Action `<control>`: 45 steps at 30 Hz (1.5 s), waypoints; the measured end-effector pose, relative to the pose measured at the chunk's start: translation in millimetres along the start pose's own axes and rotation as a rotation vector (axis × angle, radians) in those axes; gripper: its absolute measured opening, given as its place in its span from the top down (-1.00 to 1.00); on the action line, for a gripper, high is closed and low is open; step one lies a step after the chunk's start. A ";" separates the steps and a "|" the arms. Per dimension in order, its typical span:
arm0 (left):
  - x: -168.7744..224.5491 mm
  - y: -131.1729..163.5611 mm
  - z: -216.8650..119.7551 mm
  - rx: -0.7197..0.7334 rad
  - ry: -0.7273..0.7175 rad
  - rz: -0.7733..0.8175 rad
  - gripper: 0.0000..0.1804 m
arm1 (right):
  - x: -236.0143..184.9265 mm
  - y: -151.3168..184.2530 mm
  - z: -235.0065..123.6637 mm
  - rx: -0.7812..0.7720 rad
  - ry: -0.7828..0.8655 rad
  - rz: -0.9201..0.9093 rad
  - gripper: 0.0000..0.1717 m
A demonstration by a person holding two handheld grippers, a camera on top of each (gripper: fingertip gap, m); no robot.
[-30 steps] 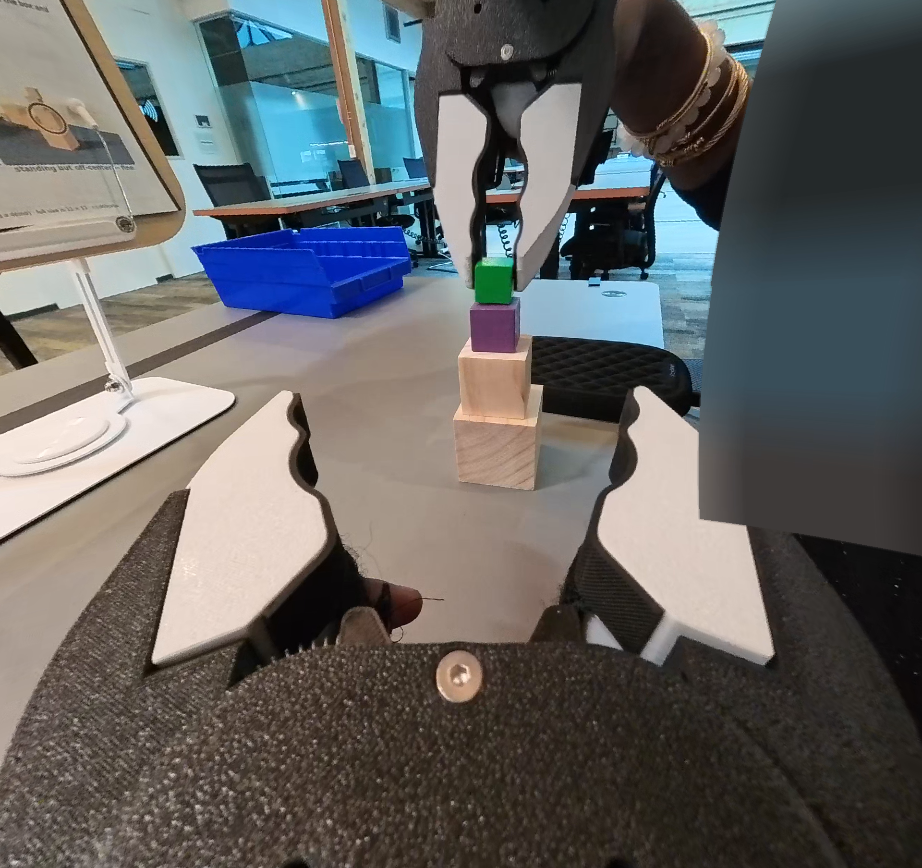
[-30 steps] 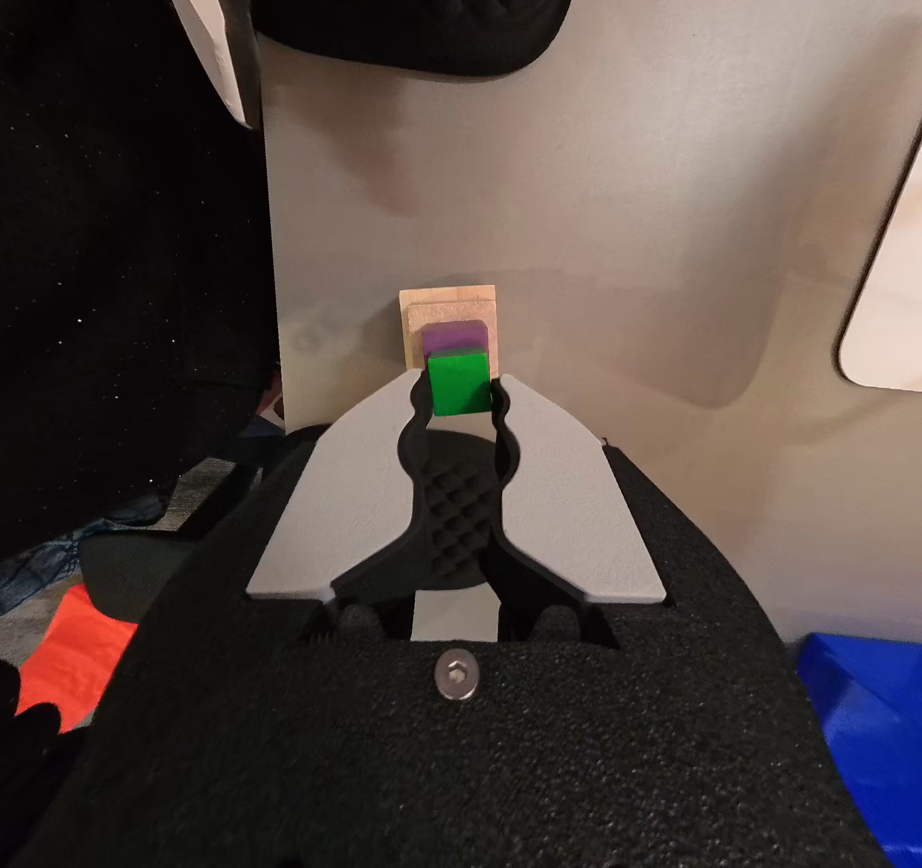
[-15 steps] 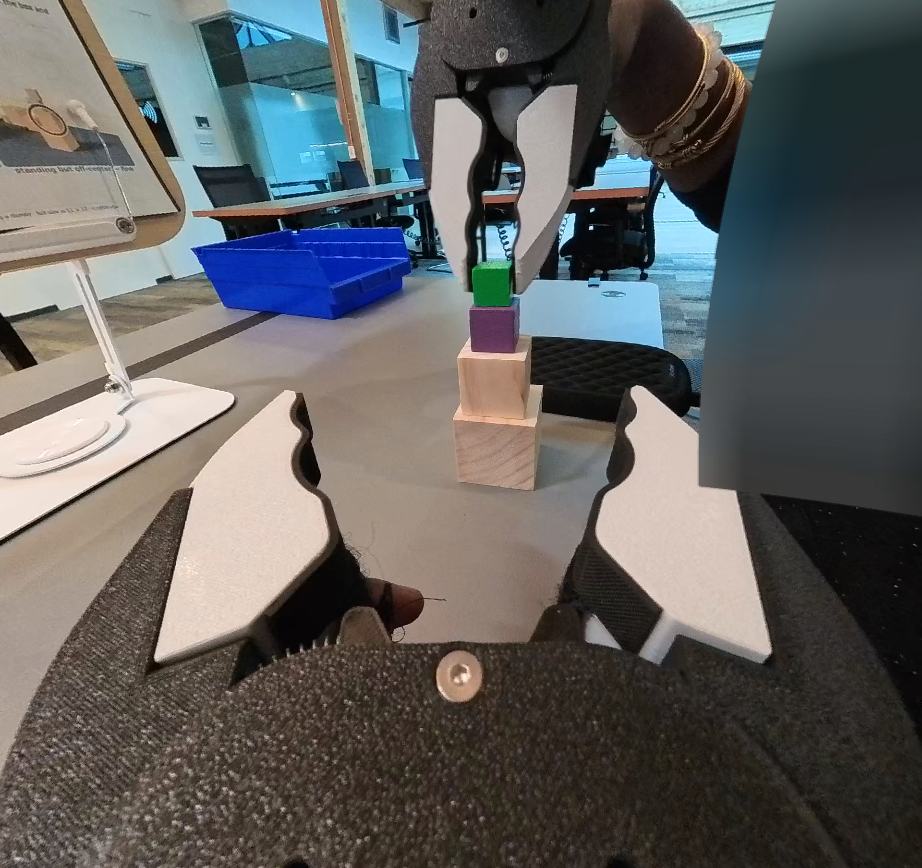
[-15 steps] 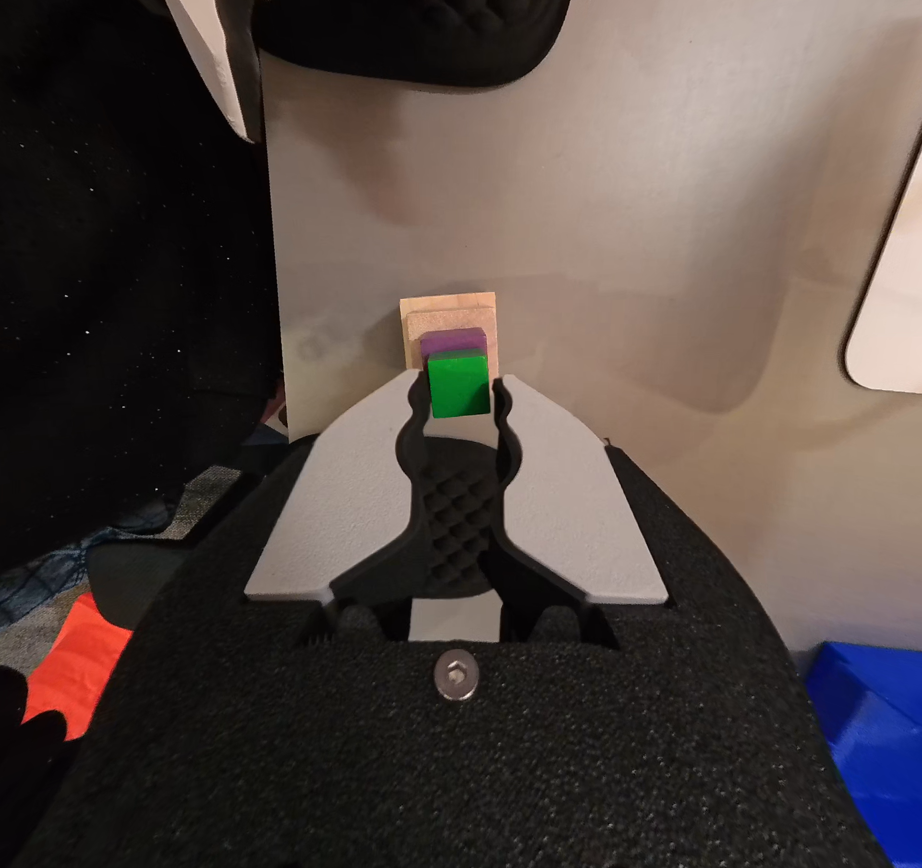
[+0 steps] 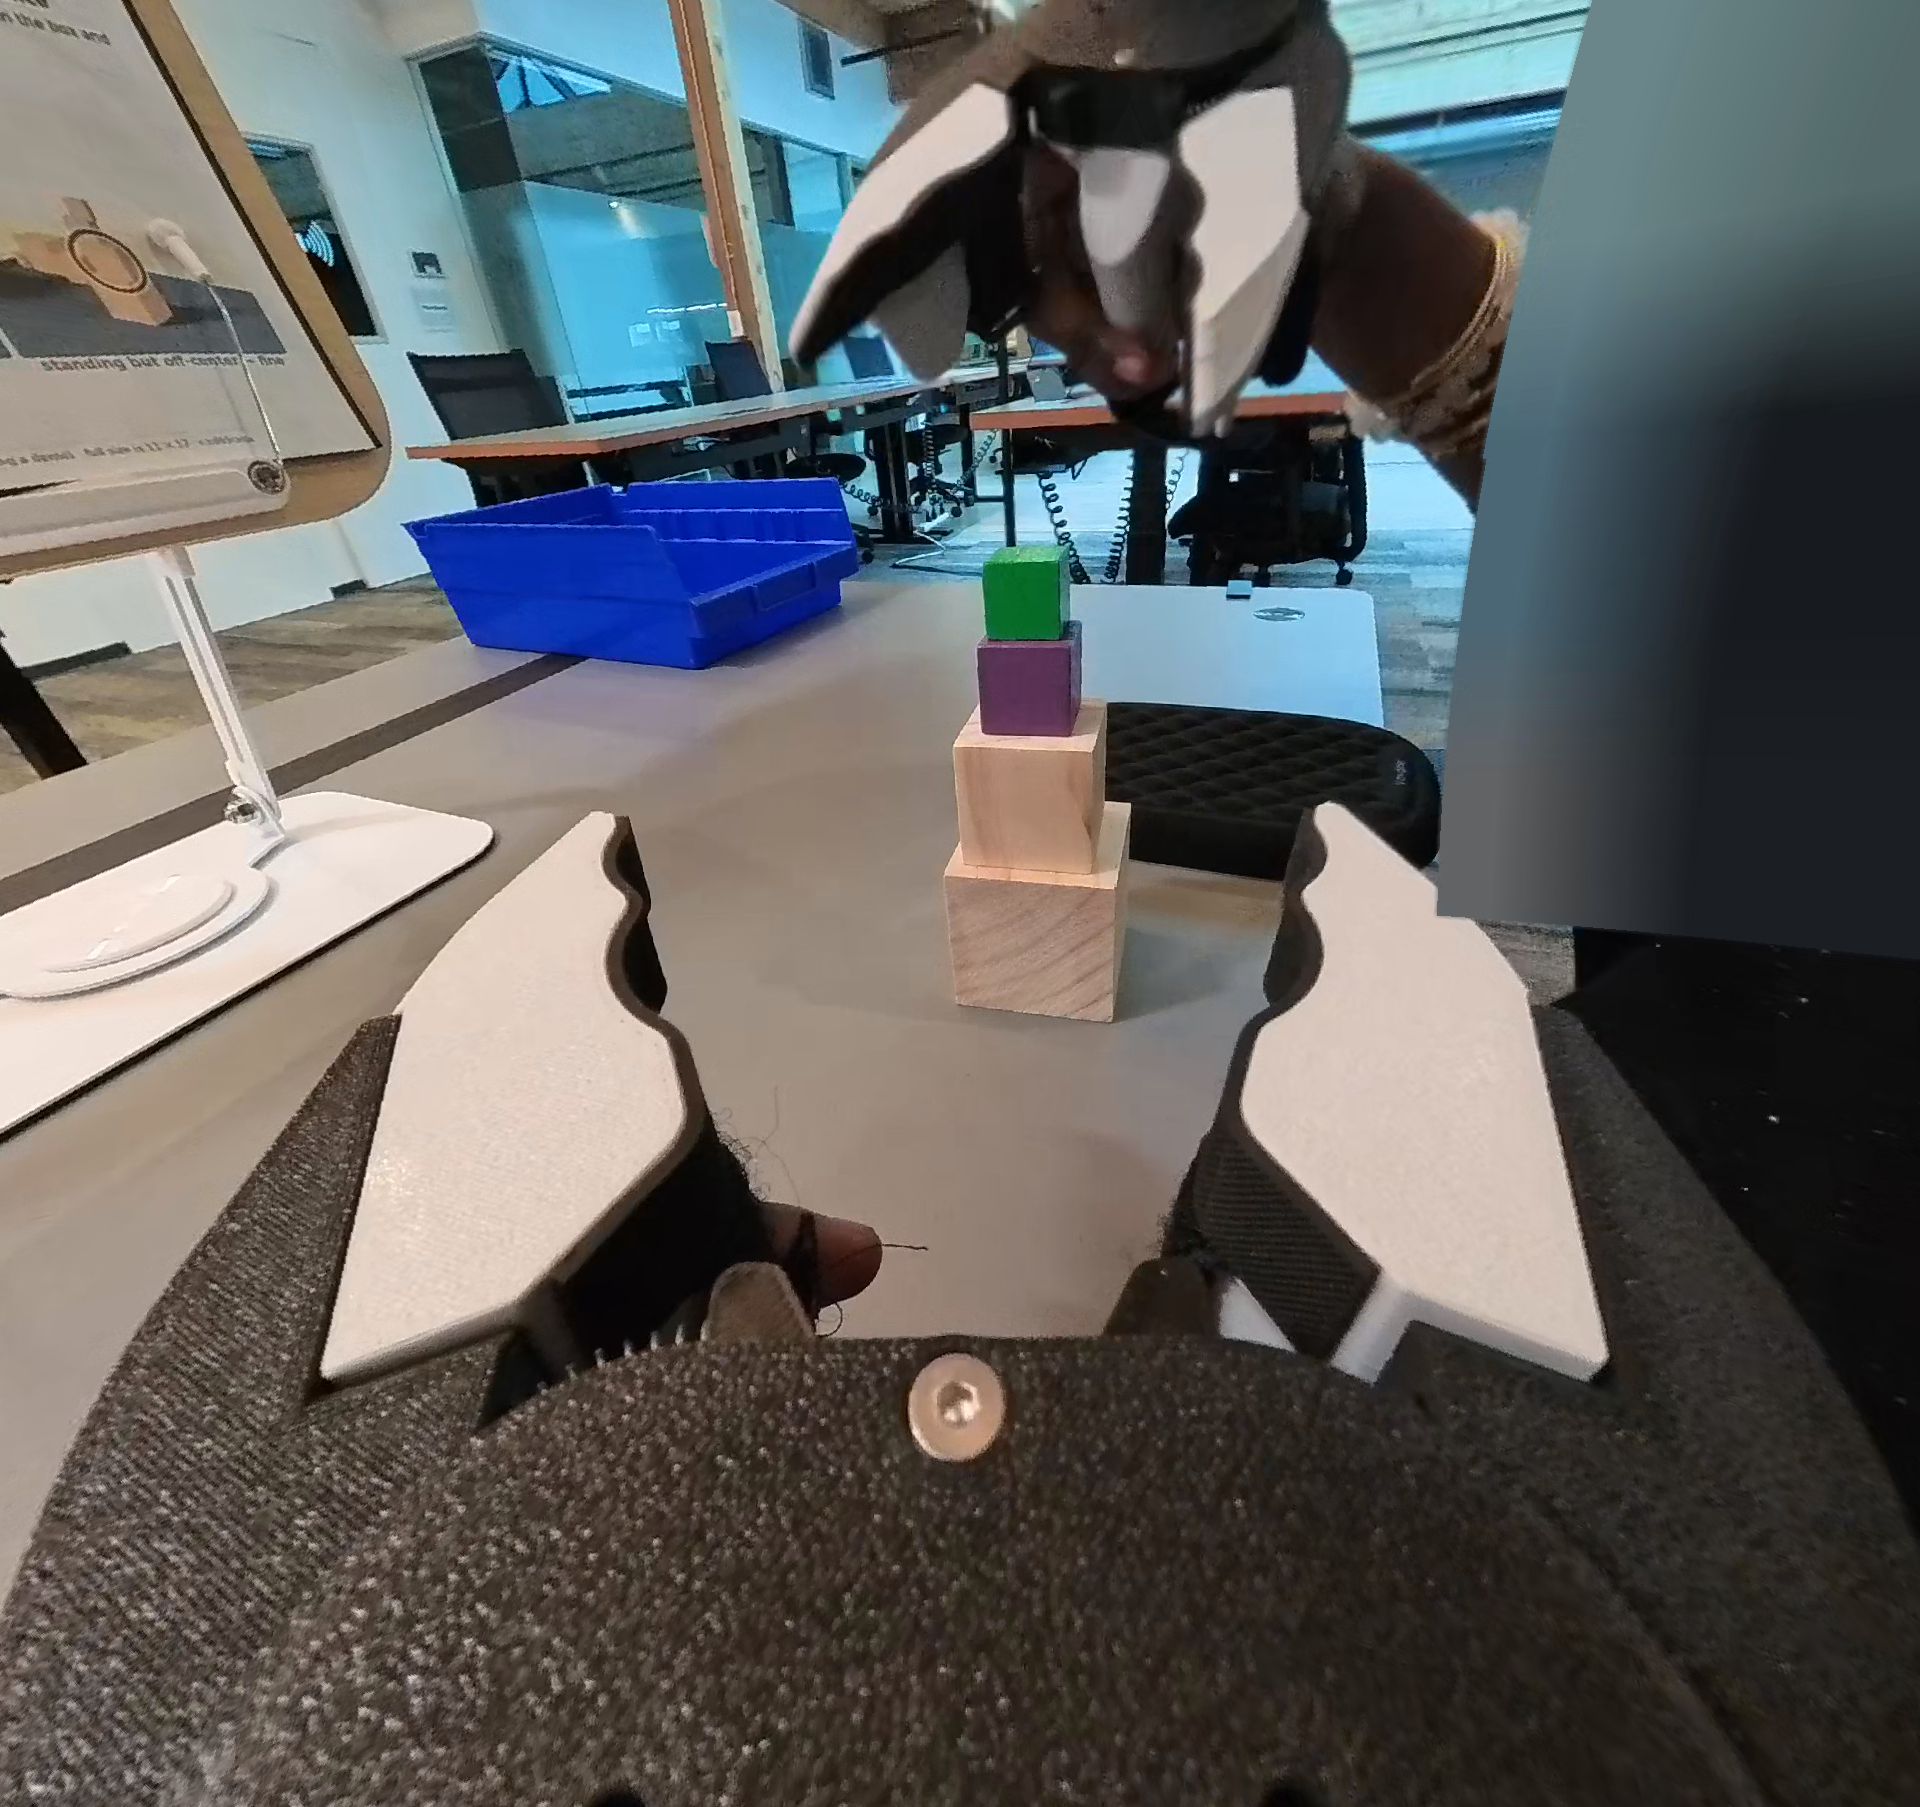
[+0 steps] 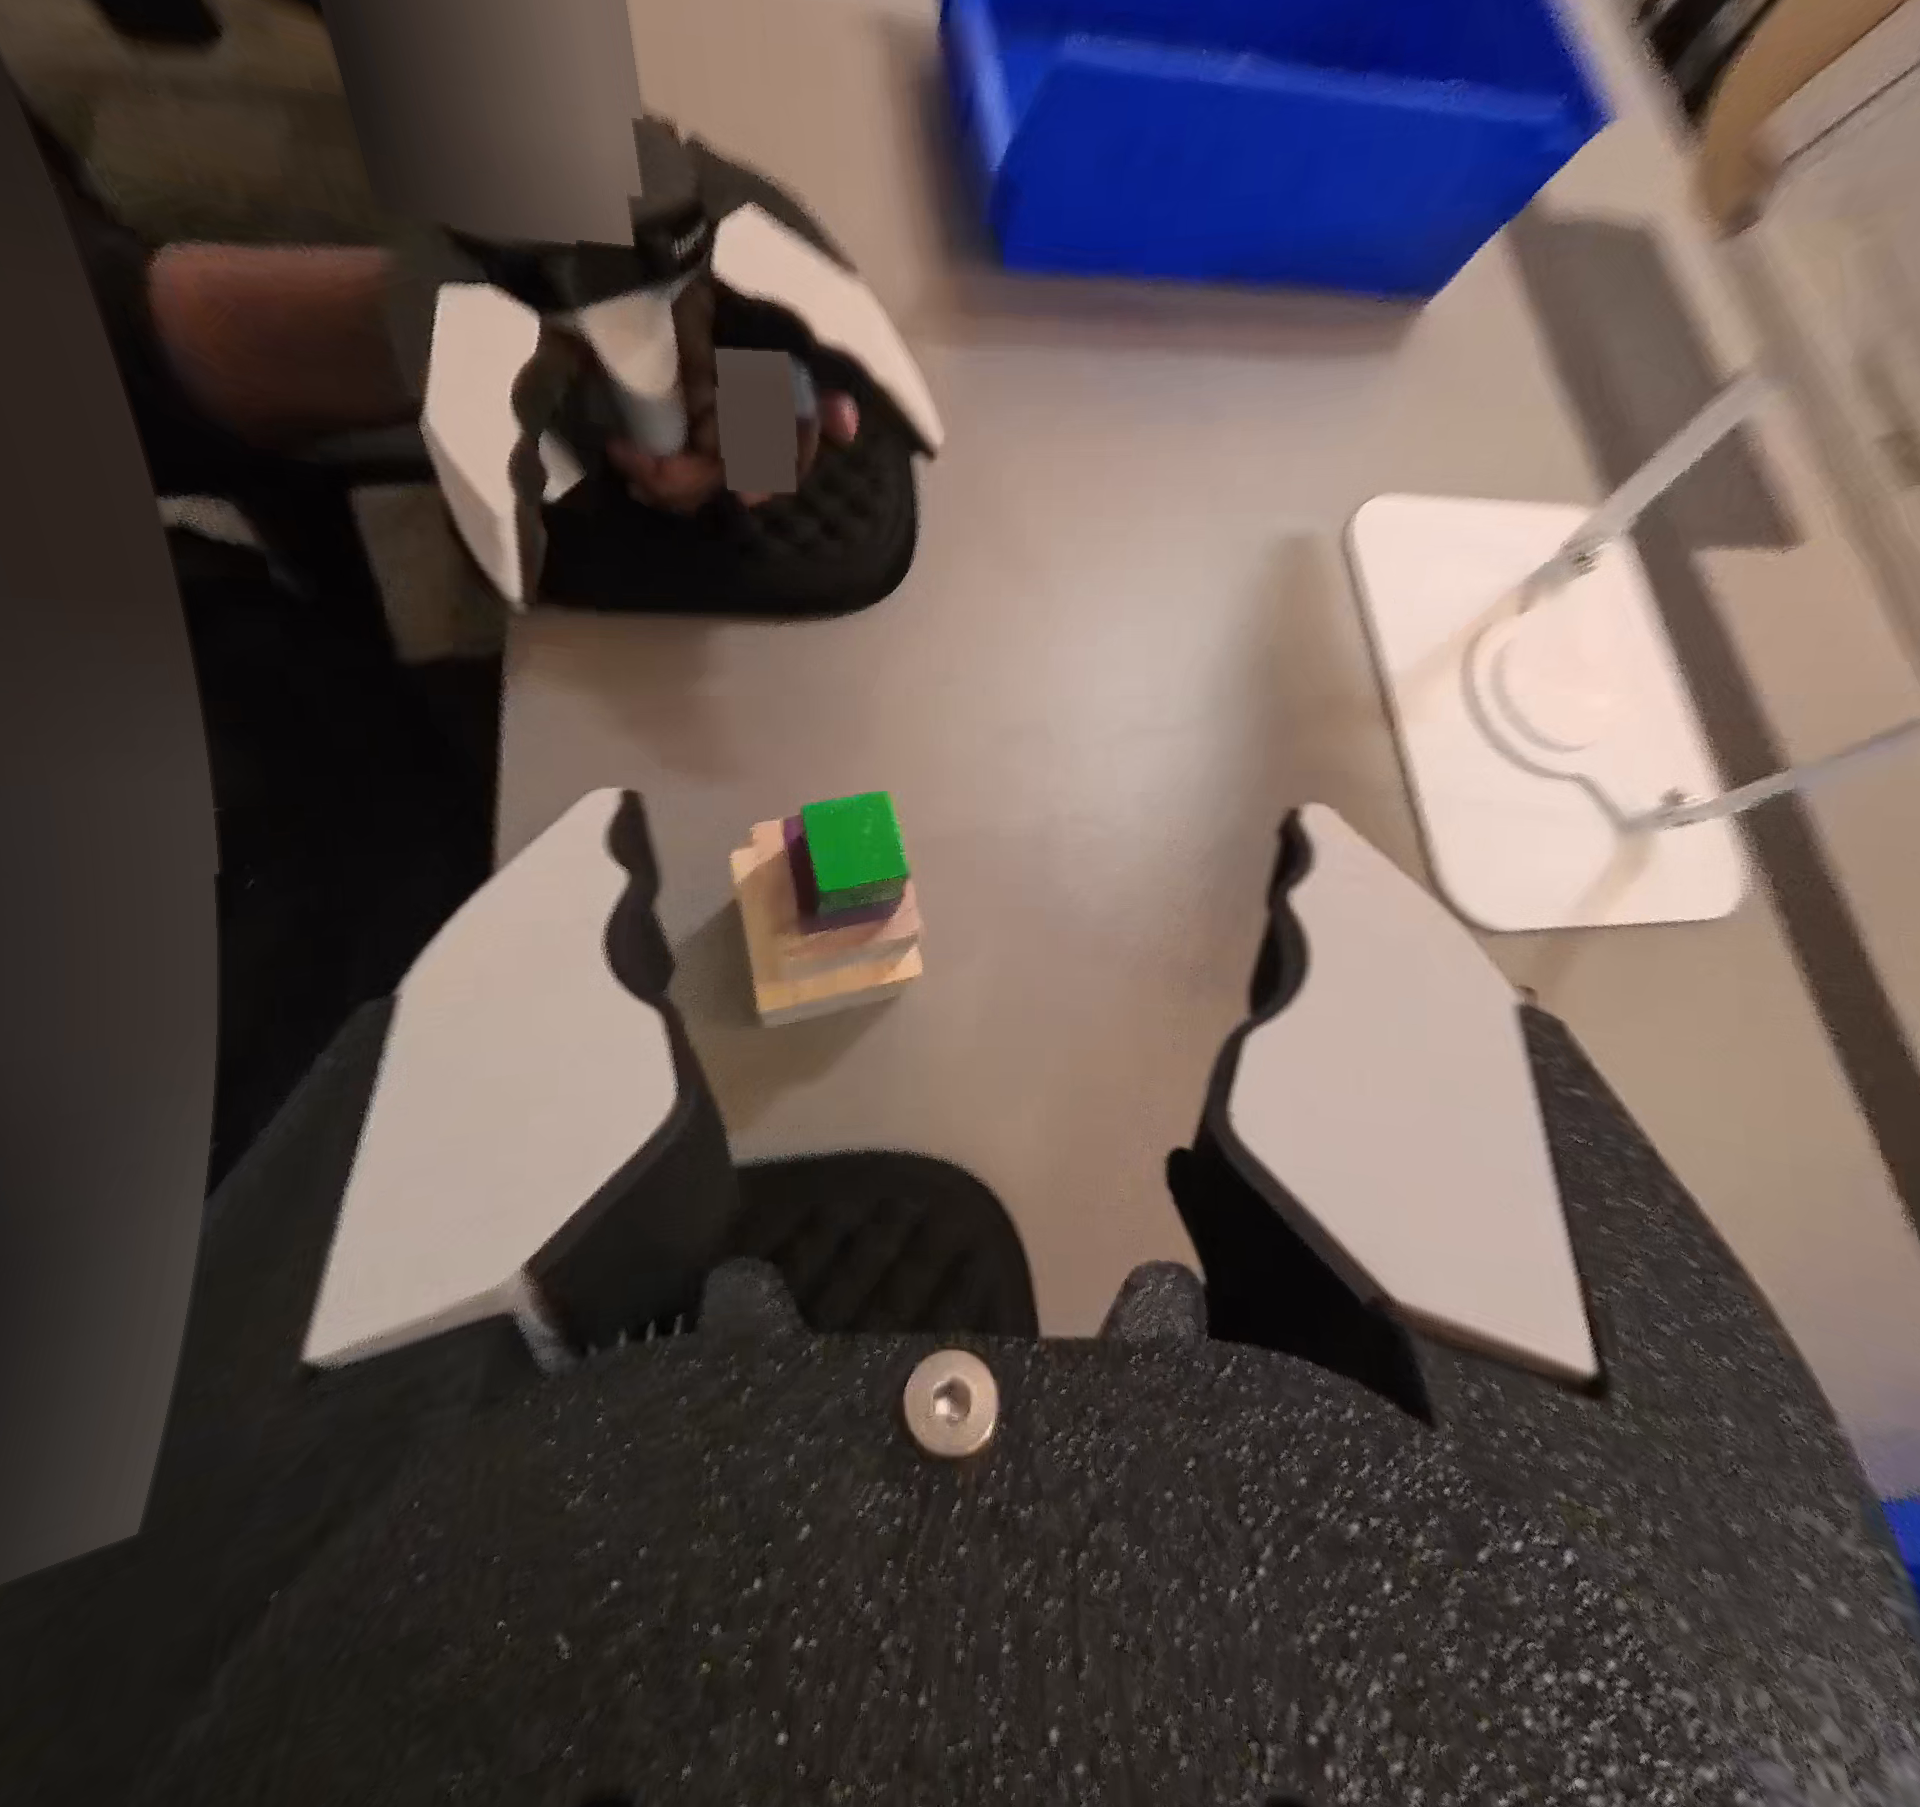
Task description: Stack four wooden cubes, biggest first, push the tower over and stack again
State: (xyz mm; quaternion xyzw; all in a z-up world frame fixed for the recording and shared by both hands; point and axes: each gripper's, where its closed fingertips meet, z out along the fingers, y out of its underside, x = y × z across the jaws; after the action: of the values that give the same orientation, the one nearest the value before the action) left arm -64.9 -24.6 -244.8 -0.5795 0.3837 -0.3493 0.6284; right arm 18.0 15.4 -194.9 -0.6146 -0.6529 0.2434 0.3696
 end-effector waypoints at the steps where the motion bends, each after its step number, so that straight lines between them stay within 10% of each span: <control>1: -0.4 0.3 0.2 -0.002 -0.003 0.000 -0.27 | 2.8 -0.6 -3.5 0.062 0.053 -0.021 -0.42; 5: -0.3 1.4 1.2 -0.012 -0.006 0.004 -0.27 | -1.6 8.7 -14.5 0.213 0.173 -0.052 -0.68; 27: -5.2 4.8 4.4 -0.045 -0.077 0.044 -0.20 | -34.9 63.1 -11.7 0.660 0.104 0.191 -0.59; 30: -8.2 3.2 5.1 -0.069 -0.182 0.120 0.08 | -35.2 64.7 -7.6 0.632 0.112 0.183 -0.59; 33: 7.0 -3.4 8.0 -0.093 -0.268 0.173 1.00 | -34.6 66.1 -5.2 0.618 0.119 0.186 -0.57; 45: 43.2 24.1 53.9 -0.278 -0.329 -0.018 1.00 | -31.8 68.3 -2.3 0.595 0.148 0.193 -0.51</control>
State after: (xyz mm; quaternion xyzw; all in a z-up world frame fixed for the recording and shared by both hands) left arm 2.7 -35.9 -270.3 -0.7130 0.3154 -0.1994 0.5936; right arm 61.4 -7.6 -252.1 -0.5548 -0.4632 0.4123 0.5547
